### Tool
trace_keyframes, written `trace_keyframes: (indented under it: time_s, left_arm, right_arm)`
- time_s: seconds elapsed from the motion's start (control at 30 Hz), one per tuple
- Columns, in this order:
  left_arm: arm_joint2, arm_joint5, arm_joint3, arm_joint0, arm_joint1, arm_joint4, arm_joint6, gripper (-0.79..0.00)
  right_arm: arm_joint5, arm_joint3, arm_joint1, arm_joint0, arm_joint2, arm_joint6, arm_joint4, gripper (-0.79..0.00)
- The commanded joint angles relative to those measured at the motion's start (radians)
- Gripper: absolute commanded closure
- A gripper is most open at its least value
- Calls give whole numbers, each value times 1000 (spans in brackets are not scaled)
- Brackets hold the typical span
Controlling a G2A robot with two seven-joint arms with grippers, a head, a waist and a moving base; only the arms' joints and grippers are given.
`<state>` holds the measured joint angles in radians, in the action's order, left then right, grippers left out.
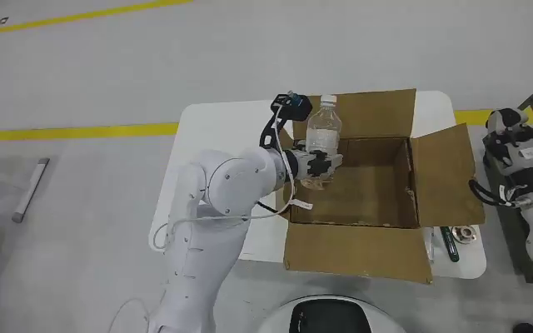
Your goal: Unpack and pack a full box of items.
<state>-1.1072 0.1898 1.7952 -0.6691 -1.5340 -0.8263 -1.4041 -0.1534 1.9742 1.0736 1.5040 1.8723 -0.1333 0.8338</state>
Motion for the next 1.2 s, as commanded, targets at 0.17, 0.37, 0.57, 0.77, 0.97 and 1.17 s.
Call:
trace_keyframes:
  time_s: [0.17,0.37,0.57,0.77,0.97,1.17]
  left_arm:
    - [51,15,-51,-57,4,-1,8,0]
    - [64,-3,-110,-76,12,-47,38,0]
    - [65,-3,-108,-80,14,-50,39,0]
    - [65,-3,-108,-80,14,-50,39,0]
    - [55,8,-123,-98,17,-58,81,0]
    - [100,71,-181,-56,6,-43,95,0]
  right_arm:
    - [6,6,3,6,4,-2,-1,0]
    - [6,12,5,8,3,-6,-2,0]
    - [3,13,7,9,-1,-7,-4,0]
    - [-4,8,10,10,-5,-19,-34,0]
    - [-21,15,16,20,-25,-16,-99,0]
    - [-66,22,19,19,-42,5,-138,0]
